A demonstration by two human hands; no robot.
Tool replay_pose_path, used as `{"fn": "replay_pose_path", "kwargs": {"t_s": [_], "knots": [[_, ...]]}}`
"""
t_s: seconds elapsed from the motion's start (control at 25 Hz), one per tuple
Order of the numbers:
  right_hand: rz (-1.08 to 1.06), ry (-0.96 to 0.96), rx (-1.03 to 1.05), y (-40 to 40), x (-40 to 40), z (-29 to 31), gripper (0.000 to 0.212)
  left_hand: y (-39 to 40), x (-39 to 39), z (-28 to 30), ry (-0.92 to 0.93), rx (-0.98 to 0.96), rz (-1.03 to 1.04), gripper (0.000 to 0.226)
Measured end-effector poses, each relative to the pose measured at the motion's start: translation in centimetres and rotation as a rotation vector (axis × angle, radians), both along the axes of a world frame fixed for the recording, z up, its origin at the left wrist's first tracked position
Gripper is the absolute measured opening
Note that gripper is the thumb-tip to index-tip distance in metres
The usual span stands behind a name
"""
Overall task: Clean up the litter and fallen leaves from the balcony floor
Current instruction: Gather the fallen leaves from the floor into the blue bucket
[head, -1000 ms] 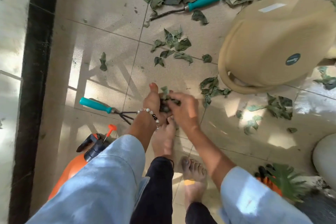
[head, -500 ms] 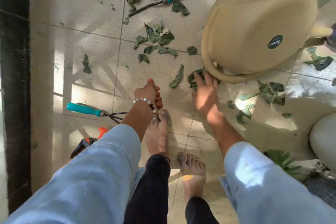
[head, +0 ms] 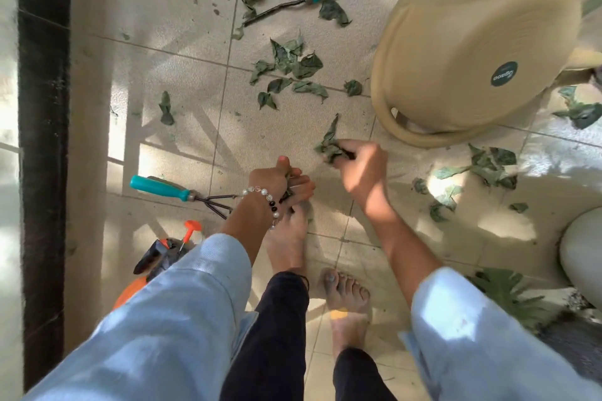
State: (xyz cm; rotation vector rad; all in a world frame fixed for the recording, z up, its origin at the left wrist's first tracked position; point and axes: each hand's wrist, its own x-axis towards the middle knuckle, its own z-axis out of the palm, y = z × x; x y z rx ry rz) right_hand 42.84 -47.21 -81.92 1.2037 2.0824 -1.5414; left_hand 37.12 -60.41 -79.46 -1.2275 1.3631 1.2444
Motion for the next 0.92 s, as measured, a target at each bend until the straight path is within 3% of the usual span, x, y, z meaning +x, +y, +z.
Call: {"fn": "replay_pose_path", "kwargs": {"t_s": [0.08,0.16,0.24,0.32,0.4,0.48,0.56,0.6,0.64,0.68,0.76,0.84,0.92], "knots": [[-0.047,0.027,-0.107,-3.1,0.6,2.1,0.032,0.9,0.7,0.6,-0.014,0.049,0.013,0.042],[0.105,0.136,0.088,-5.8,1.2,4.1,0.034,1.5,1.0,1.0,-0.046,0.098,0.113,0.053],[0.539,0.169,0.296,-7.0,1.1,5.5,0.04,0.8,0.8,1.5,-0.075,0.104,0.135,0.063],[0.982,-0.007,0.322,-7.1,0.9,6.3,0.054,-0.6,0.3,1.2,-0.073,0.07,0.147,0.063],[1.19,-0.056,0.292,-5.9,0.3,6.1,0.054,-1.6,0.0,0.8,-0.049,-0.001,0.206,0.049],[1.01,-0.023,-0.029,-4.0,-0.6,5.6,0.039,-1.7,-0.5,0.7,0.035,-0.16,0.219,0.036],[0.452,0.053,-0.417,-2.6,-1.8,4.8,0.031,-1.9,-1.1,0.6,0.096,-0.259,0.192,0.04],[0.233,0.057,-0.369,-2.2,-2.3,3.9,0.029,-2.2,-1.5,0.5,0.103,-0.265,0.206,0.043],[0.191,0.029,-0.143,-1.9,-2.6,2.7,0.027,-2.7,-1.9,0.3,0.102,-0.256,0.233,0.046],[0.291,-0.042,0.127,-1.8,-2.9,1.4,0.03,-3.2,-2.3,0.3,0.1,-0.248,0.254,0.048],[0.718,-0.168,0.484,-2.3,-2.8,-1.1,0.045,-4.7,-2.6,0.3,0.099,-0.226,0.264,0.05],[0.976,-0.209,0.664,-2.6,-2.9,-3.0,0.045,-6.6,-2.8,0.4,0.087,-0.211,0.271,0.051],[0.982,-0.154,0.719,-3.2,-3.8,-4.0,0.035,-9.0,-3.2,0.7,0.072,-0.211,0.319,0.049]]}}
